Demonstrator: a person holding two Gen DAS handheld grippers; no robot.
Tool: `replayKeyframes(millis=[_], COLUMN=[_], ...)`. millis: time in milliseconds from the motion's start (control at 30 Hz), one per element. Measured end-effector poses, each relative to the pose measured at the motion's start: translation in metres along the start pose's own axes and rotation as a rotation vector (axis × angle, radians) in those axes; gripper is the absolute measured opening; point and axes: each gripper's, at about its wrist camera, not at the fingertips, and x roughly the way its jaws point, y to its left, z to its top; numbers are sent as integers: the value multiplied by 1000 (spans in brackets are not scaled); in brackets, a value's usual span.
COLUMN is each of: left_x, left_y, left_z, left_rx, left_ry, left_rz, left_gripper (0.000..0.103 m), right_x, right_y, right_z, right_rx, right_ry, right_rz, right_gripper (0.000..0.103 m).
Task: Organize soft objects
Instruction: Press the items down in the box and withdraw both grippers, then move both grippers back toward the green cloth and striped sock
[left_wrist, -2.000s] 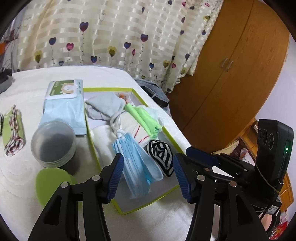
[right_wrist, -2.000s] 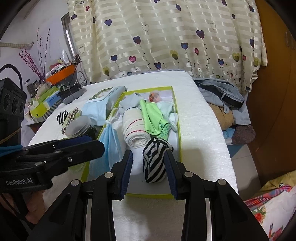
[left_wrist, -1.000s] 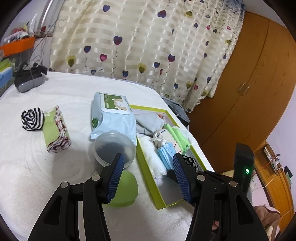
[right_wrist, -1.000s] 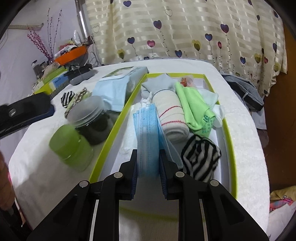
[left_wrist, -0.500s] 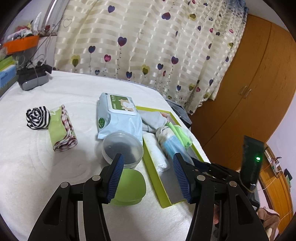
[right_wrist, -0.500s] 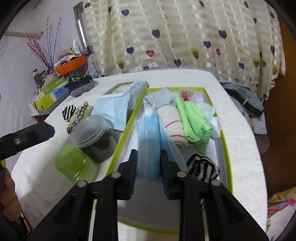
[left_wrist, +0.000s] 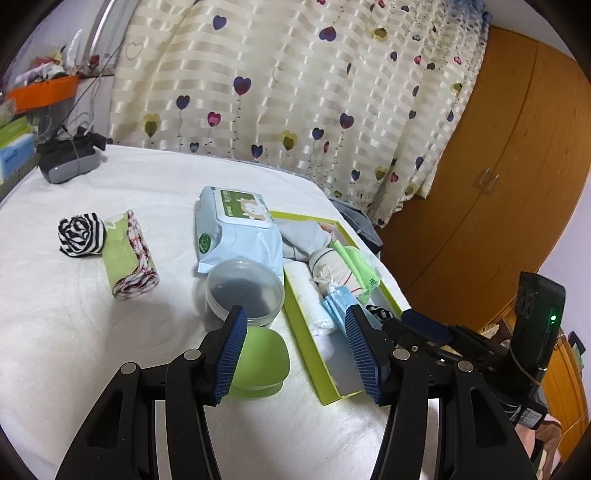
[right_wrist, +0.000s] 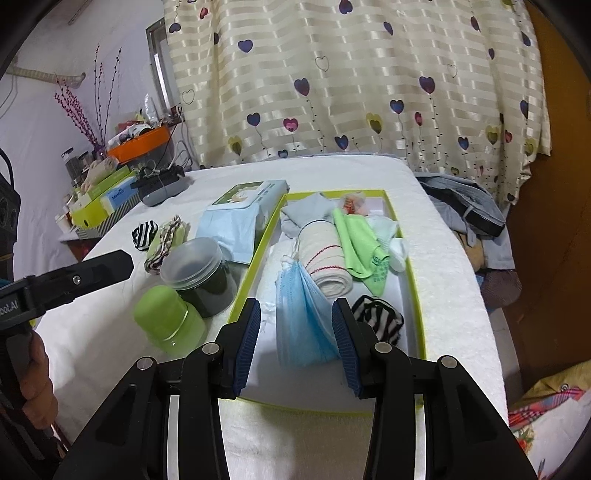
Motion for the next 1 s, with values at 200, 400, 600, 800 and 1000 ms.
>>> replayKeyframes(millis=[200,400,600,800,1000], left_x=[-9,-19,-26,-31,-34], left_y=[2,6,24,49,77], left_z=[-3,-5,-5,-3,3], left_rx=[20,28,6,-32,-81], left_ry=[-9,-31,-44,-50,-66], left_rz=[37,71,108,144,180], left_gripper=[55,55,55,55,55], right_x=[-12,-23,-27,-24,-16], right_y=[10,21,37,55,74], right_z=[1,2,7,14,21], right_rx=[-9,-25,-57,-90,-127], right_ry=[-7,-21,-32,-43,-43], right_rz=[-8,-4,20,52,80], right_gripper=[42,42,42,42,42])
